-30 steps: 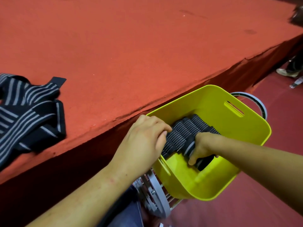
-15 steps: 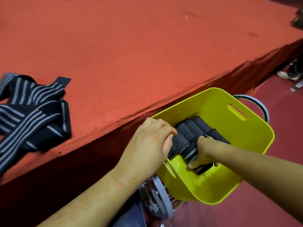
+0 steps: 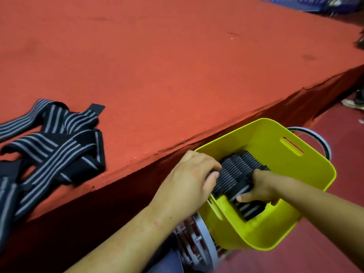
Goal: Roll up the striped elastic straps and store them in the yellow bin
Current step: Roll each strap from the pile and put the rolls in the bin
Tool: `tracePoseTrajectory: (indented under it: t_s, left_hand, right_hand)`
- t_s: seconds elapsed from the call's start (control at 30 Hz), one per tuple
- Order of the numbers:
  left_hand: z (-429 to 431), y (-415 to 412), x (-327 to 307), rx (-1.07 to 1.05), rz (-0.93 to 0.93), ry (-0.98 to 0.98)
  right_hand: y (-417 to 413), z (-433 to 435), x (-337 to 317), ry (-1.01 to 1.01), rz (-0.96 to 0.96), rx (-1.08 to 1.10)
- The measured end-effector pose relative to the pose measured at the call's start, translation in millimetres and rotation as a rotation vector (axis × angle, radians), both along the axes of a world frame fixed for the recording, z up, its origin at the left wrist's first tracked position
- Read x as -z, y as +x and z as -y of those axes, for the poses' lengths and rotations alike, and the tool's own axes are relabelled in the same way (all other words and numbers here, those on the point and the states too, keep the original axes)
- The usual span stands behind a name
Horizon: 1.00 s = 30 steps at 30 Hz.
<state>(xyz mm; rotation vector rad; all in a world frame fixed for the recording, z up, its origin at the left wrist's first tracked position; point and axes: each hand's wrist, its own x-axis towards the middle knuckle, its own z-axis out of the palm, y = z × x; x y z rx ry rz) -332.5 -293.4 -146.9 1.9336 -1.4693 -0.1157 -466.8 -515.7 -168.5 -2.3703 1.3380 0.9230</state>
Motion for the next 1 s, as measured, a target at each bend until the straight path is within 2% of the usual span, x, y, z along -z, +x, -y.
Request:
tracePoseTrajectory:
  t_s: [0.13,0.27,0.4,0.5,0.57,0.7,0.9,1.0]
  left_hand:
    - [-18,5,-3,-0.037,-0.074,-0.064]
    - [-56,18,-7,-0.123,-0.140,-0.116]
    - [-105,37,-7,-0.249,-0.154,-0.163]
    - [-144,54,-5,-0.363,-0.149,-0.184]
    - [-167,64,-3,-0.438,-0.160,-0.176]
    - [-223,86,6,-0.603,-0.127,-0.128]
    - [-301,113,41,-0.848,-0.096,0.029]
    - [-327,118,55,-0.939,-0.144,0.125]
  right_hand:
    - [-1,1,-14,-0.146,0.239,-0.060]
    - [3,-29,-35,-0.226,0.761,0.070]
    - [14,-80,-62,-0.155,1.115,0.057]
    - [38,-119,-90,-0.030,1.256,0.050]
    - [58,-142,-99,0.153,1.323,0.051]
    - [104,-192,-93,0.453,1.299,-0.069]
    - [161,-262,-49,0.524,1.242,-0.236]
    - [184,-298,-31,0.602,1.206,-0.238]
